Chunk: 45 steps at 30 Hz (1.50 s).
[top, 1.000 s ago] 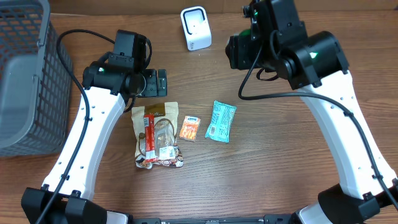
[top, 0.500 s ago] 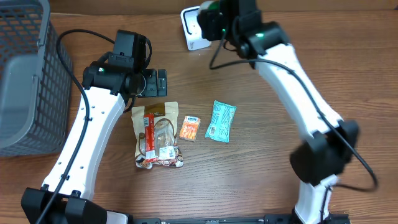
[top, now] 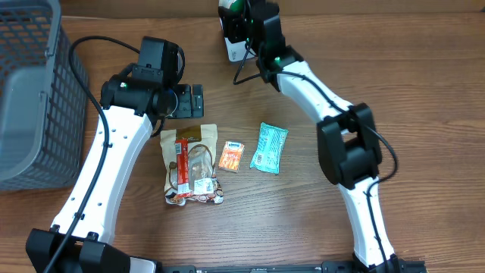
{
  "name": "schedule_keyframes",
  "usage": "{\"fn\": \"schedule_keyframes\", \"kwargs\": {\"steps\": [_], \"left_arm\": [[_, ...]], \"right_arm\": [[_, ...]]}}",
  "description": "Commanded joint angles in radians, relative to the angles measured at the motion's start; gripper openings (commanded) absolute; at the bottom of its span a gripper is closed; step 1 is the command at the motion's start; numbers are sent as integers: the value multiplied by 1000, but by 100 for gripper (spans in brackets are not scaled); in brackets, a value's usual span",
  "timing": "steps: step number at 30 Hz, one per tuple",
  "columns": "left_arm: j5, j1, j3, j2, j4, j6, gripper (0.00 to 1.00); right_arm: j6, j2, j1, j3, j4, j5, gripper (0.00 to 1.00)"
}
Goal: Scan the item barcode
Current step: 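Lift the jar and carry it to the white scanner, then carry the jar right and lower it onto the table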
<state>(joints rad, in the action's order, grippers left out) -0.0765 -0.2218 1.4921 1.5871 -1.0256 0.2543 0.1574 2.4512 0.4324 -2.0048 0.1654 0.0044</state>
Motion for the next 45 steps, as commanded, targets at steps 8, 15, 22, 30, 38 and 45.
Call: {"fn": "schedule_keyframes", "kwargs": {"steps": [8, 15, 22, 30, 38, 45], "left_arm": [[-9, -1, 13, -3, -2, -7, 100], [-9, -1, 13, -3, -2, -7, 100], [-9, -1, 13, -3, -2, -7, 100], [-9, -1, 13, -3, -2, -7, 100], [-9, -1, 13, -3, -2, -7, 100], [-9, -1, 13, -3, -2, -7, 100]], "right_arm": [[31, 134, -3, -9, 316, 50, 4], [108, 160, -3, -9, 337, 127, 4], [108, 160, -3, -9, 326, 127, 4], [108, 160, -6, -10, 343, 126, 4], [108, 160, -6, -10, 352, 0, 4], [108, 115, -16, -10, 340, 1, 4]]}}
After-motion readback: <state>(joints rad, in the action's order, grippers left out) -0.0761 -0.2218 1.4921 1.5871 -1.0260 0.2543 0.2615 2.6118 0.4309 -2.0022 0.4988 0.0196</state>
